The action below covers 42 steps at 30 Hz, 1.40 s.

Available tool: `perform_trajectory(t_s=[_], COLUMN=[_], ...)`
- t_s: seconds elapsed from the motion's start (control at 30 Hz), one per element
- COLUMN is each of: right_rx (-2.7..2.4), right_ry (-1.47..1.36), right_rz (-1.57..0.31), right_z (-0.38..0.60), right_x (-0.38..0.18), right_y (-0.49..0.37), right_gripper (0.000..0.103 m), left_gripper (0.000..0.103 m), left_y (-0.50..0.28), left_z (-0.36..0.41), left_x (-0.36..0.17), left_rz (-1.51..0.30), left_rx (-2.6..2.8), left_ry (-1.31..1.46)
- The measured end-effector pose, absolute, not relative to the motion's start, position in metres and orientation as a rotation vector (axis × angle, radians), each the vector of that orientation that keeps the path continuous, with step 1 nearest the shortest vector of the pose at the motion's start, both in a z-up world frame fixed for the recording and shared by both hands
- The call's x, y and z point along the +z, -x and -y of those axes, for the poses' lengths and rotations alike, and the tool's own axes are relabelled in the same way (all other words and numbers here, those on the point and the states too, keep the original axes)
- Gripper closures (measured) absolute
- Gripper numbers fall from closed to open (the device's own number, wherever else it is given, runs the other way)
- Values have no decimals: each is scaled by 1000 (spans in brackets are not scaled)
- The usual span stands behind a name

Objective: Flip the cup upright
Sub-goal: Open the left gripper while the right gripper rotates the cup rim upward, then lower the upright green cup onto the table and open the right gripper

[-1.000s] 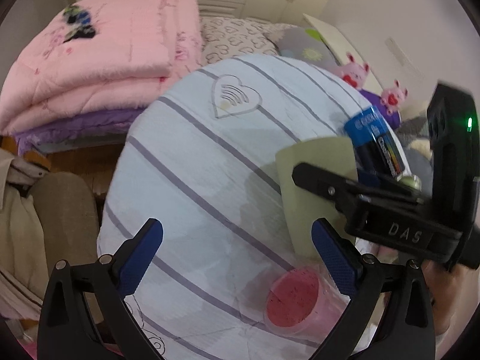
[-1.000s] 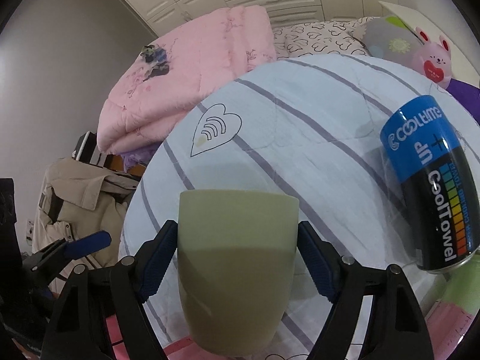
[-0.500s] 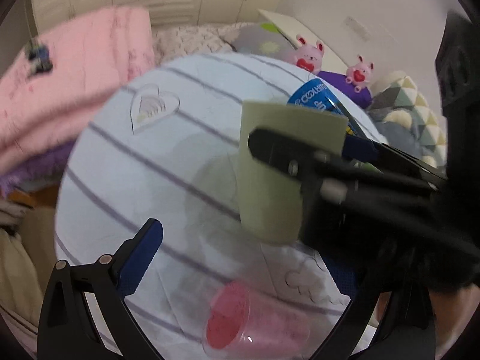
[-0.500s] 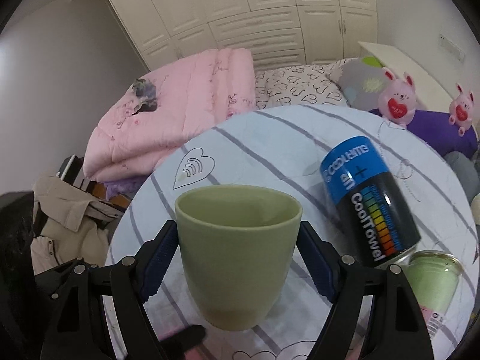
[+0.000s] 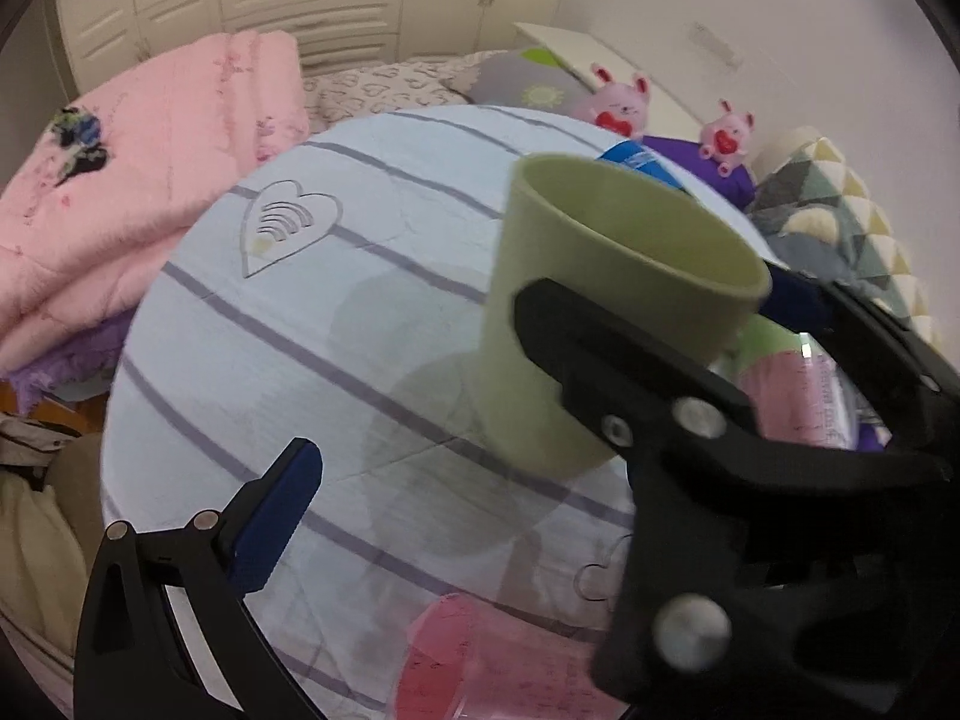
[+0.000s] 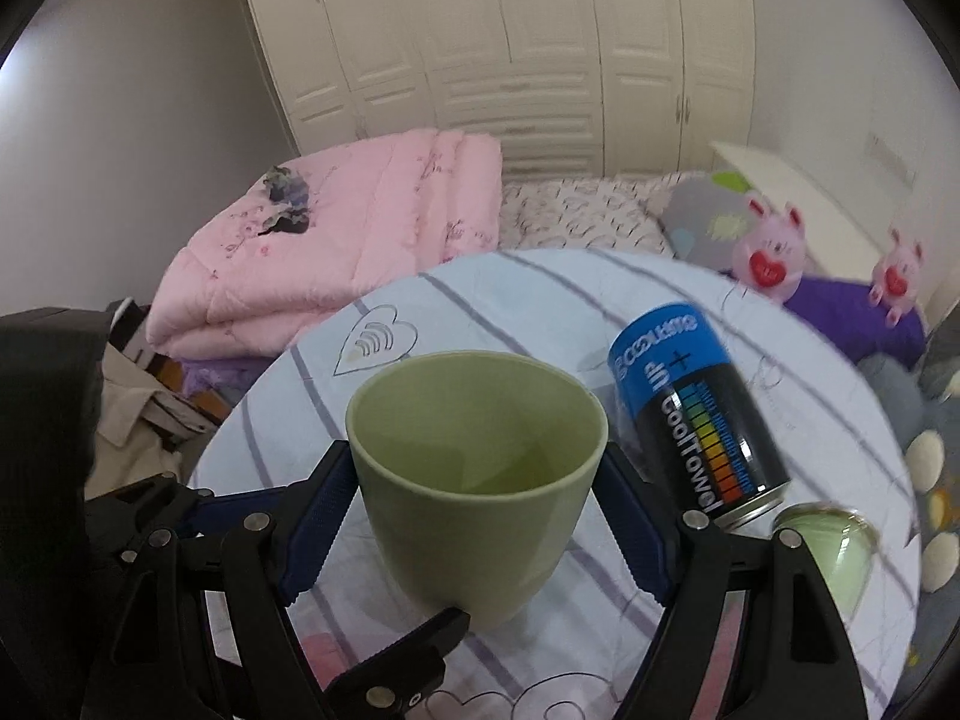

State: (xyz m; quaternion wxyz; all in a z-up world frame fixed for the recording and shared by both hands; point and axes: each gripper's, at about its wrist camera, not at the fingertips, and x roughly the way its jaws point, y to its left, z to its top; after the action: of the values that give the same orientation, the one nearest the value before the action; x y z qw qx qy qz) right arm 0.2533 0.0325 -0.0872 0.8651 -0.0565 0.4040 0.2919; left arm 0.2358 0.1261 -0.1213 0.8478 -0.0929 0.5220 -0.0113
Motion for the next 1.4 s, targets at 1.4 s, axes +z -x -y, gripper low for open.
perform_trajectory(t_s=[1.4], right_rx=[658], right_ry=[89], right_rz=[-891], right_z=[-19], right_x=[-84], right_y=[-219], right_gripper=[20], left_gripper=[0], left_y=[-200], left_z=[-108], left_x=[-97], left_rz=[-1059], left_rx=[14], left_ry=[60])
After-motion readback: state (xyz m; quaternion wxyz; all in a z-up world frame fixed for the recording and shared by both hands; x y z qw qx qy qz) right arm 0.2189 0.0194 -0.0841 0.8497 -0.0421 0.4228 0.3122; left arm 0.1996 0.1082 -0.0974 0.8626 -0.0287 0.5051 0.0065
